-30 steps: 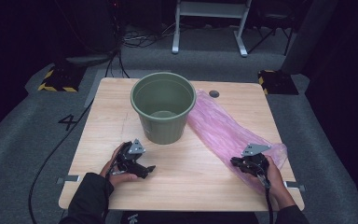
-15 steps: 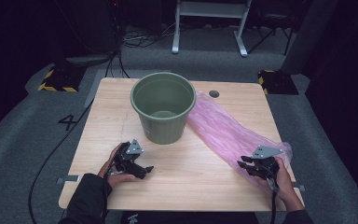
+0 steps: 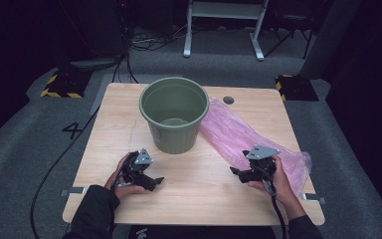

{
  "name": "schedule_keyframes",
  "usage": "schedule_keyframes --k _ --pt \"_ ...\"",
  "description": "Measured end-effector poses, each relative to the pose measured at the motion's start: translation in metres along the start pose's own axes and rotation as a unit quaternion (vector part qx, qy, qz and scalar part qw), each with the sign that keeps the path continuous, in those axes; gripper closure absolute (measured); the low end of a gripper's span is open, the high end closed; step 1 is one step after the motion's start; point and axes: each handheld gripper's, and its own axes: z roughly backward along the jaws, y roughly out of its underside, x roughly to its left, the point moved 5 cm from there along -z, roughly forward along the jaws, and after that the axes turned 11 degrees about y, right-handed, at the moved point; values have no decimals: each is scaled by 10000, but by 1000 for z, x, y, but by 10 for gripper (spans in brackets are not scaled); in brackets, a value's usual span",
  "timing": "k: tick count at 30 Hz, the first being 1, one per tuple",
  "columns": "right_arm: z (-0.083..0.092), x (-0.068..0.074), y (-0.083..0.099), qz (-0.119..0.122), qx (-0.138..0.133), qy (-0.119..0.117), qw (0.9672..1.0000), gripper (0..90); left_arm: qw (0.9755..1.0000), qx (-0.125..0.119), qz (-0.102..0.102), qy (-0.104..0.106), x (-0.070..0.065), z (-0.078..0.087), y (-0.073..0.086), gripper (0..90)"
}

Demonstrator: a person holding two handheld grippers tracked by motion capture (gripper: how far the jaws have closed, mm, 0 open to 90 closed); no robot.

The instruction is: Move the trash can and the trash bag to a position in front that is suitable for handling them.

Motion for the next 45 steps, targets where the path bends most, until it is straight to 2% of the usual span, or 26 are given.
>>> schedule_keyframes --k 6,11,15,18,20,22,23,25,27,28,30,33,34,35,36,40,43,45 --pt "-26 0 -12 -160 135 328 9992 261 10000 5 7 -9 1 -1 -1 14" --pt "-45 -7 -8 -255 385 530 9975 297 10000 6 5 -9 1 -1 -1 14" --pt "-53 -13 -2 -424 488 551 9964 296 10000 4 2 -6 1 -1 -1 13" --pt "-56 -14 2 -458 542 476 9963 297 10000 6 2 -22 8 1 -1 13" --pt "-57 -15 4 -468 585 444 9962 299 9998 -38 27 -216 17 4 -1 10" --pt "-58 -16 6 -518 592 390 9961 299 9996 -25 210 -208 29 5 -1 14" --pt "-58 -17 6 -541 618 374 9959 299 9990 -76 287 -329 34 6 -2 20" --pt "-59 -19 8 -539 666 369 9956 299 9978 -207 206 -587 41 9 -4 79" --pt "-60 -20 10 -575 724 358 9951 307 9978 -217 270 -561 48 9 -7 160" --pt "-61 -20 11 -593 735 341 9949 315 9974 -249 274 -616 52 9 -10 158" --pt "-60 -21 12 -643 732 285 9948 333 9975 -226 312 -596 59 6 -13 159" --pt "-59 -22 13 -739 736 76 9945 442 9974 -225 343 -586 69 1 -19 157" --pt "-57 -23 14 -692 756 73 9947 462 9975 -227 377 -556 71 -2 -22 153" --pt "-55 -24 14 -649 792 37 9947 511 9973 -227 313 -620 71 -3 -24 153" --pt "-54 -25 15 -630 813 -6 9947 525 9977 -214 221 -599 71 -5 -27 152" --pt "-48 -30 20 -618 855 -141 9943 604 9990 -100 105 -424 71 -11 -34 153" --pt "-44 -33 24 -585 884 -203 9942 617 9991 -42 74 -419 71 -17 -41 139" --pt "-41 -36 28 -546 865 -230 9945 620 9994 18 78 -328 71 -21 -44 104"
